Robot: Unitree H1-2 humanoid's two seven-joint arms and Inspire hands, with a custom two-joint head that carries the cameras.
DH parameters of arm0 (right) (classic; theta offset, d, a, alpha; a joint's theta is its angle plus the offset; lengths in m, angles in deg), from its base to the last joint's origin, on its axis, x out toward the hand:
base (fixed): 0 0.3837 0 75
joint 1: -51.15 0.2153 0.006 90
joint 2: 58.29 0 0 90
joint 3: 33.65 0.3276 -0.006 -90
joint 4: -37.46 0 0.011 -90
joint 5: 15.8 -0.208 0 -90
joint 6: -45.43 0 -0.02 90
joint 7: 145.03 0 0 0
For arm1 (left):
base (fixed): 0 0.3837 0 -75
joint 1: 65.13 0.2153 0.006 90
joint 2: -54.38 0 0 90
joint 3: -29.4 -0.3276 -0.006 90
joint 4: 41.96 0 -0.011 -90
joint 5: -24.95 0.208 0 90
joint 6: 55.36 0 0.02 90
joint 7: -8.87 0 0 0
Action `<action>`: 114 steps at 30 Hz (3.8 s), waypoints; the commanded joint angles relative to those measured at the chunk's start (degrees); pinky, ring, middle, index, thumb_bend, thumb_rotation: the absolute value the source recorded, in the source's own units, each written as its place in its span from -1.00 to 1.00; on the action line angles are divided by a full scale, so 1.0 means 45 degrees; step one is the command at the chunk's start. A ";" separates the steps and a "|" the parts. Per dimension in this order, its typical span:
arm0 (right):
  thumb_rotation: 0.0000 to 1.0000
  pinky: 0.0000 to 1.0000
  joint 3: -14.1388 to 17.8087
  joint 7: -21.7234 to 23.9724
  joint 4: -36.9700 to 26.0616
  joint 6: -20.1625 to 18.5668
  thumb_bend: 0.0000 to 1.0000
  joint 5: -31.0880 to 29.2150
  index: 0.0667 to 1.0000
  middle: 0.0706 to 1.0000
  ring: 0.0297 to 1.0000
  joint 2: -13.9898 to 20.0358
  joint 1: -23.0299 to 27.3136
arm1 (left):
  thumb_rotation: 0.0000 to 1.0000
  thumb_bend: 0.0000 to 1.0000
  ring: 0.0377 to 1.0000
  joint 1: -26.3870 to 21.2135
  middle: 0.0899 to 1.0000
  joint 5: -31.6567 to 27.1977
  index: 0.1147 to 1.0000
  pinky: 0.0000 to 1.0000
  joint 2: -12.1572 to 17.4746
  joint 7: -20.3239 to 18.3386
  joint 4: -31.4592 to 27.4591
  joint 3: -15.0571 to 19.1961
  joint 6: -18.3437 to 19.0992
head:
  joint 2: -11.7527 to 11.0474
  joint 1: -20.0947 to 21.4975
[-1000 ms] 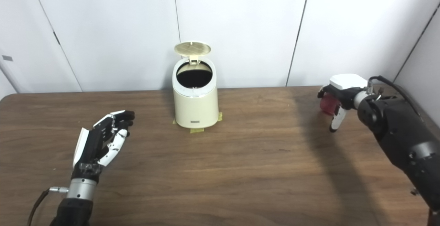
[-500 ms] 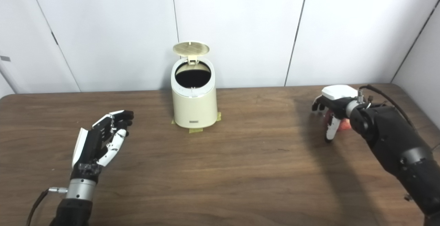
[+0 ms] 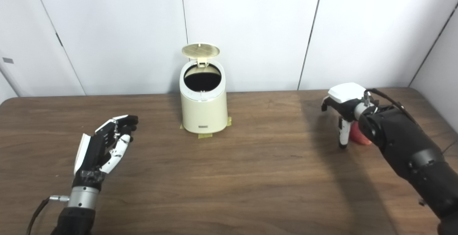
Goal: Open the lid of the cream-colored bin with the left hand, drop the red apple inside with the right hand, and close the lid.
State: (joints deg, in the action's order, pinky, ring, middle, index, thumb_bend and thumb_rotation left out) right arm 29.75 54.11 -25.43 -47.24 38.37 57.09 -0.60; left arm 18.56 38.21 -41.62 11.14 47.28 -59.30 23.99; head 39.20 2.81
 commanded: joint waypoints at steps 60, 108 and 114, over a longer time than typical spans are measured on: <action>-0.63 0.22 -0.0056 0.5869 -0.4860 0.0355 0.95 -0.0108 0.55 0.68 0.49 0.2647 -0.1056 | 0.16 -0.45 0.40 -0.0456 0.42 -0.0071 0.37 0.18 0.0191 -0.0013 -0.0320 0.0045 -0.0587 | 0.0073 0.0684; -0.74 0.14 0.2358 0.6984 -0.7135 -0.0217 0.84 -0.0309 0.45 0.48 0.30 0.3381 -0.3268 | 0.23 -0.42 0.42 -0.0559 0.44 -0.0384 0.38 0.19 0.0532 -0.0103 -0.0014 0.0131 -0.0755 | 0.0266 0.1178; -0.67 -0.12 0.2003 0.7880 -0.7348 -0.0674 0.87 0.0751 0.49 0.43 0.13 0.3383 -0.3218 | 0.20 -0.43 0.42 -0.0569 0.43 -0.0342 0.37 0.18 0.0517 -0.0086 -0.0033 0.0134 -0.0747 | 0.0271 0.1175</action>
State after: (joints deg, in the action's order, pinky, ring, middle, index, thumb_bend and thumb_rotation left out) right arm 38.74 86.83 -57.99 -49.04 39.37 69.89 -16.18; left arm 18.23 36.72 -39.92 10.36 48.17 -58.98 22.51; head 40.34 8.09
